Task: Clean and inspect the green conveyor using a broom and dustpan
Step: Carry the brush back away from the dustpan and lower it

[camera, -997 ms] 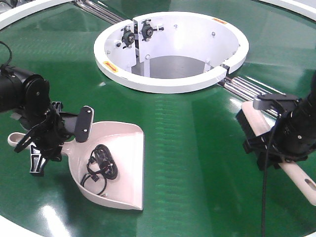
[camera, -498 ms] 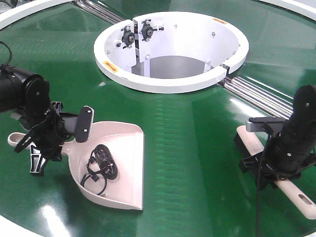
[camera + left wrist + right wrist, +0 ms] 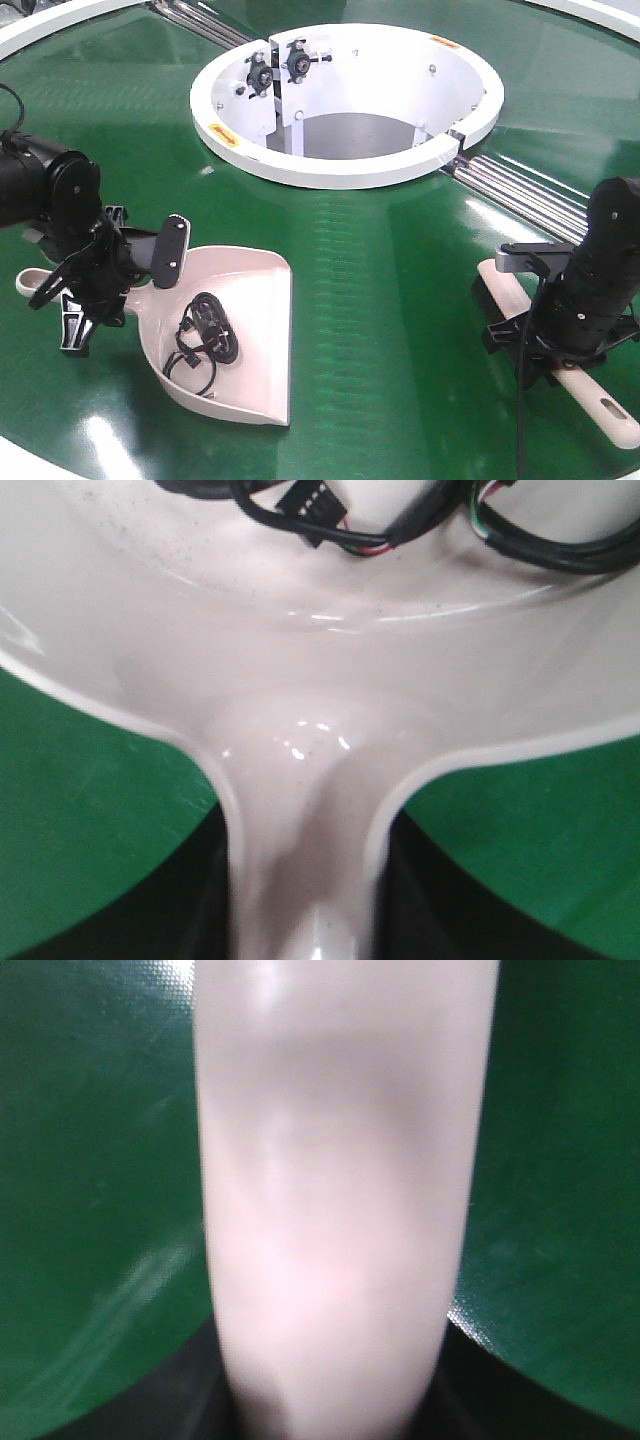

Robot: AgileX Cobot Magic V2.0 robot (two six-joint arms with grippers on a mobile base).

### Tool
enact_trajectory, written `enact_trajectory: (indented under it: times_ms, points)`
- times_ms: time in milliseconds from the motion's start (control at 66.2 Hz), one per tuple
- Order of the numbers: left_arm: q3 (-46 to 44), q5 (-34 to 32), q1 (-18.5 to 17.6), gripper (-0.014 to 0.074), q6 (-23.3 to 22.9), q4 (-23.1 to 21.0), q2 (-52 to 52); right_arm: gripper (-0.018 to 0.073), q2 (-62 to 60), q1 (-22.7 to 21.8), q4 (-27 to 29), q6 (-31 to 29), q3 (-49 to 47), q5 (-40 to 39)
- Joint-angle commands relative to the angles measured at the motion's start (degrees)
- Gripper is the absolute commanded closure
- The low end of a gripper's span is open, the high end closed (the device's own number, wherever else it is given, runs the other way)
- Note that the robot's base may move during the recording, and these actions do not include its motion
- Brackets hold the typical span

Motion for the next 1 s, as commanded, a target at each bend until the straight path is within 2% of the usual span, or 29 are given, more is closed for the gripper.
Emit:
enact_trajectory:
  times_ms: [0, 151, 347, 483, 619, 755, 981]
  points:
    - [-1.59, -1.36, -0.08, 0.0568, -0.84, 1.17, -2.50, 0.0371, -1.91, -0.25, 0.49, -0.28, -1.33, -0.05]
    - [-1.59, -1.47, -0.08, 0.0489, -0.84, 1.23, -2.50, 0.0244, -1.91, -0.25, 0.49, -0.28, -1.33, -0.24]
    - [-1.59, -1.67, -0.08, 0.0304, -0.84, 0.42, -2.50, 0.0097, -1.91, -0.25, 0.49, -0.28, -1.33, -0.59]
    - [-1.59, -1.51, -0.08, 0.0152, -0.89, -1.98, -2.50, 0.0042, -1.91, -0.25, 0.49, -0.24, -1.33, -0.63]
    - [-1.59, -0.64, -0.08, 0.0036, -0.95, -3.58, -2.69, 0.0029, -2.49, -0.25, 0.70, -0.24, -1.33, -0.64]
    - [-1.59, 1.23, -0.08, -0.0016, -0.95, -4.01, -3.46, 0.0029, -5.05, -0.25, 0.99, -0.18, -1.33, -1.27]
    - [-1.59, 3.04, -0.08, -0.0010, -0.95, -7.79, -7.08, 0.0030, -11.73, -0.25, 2.02, -0.23, -1.33, -1.31]
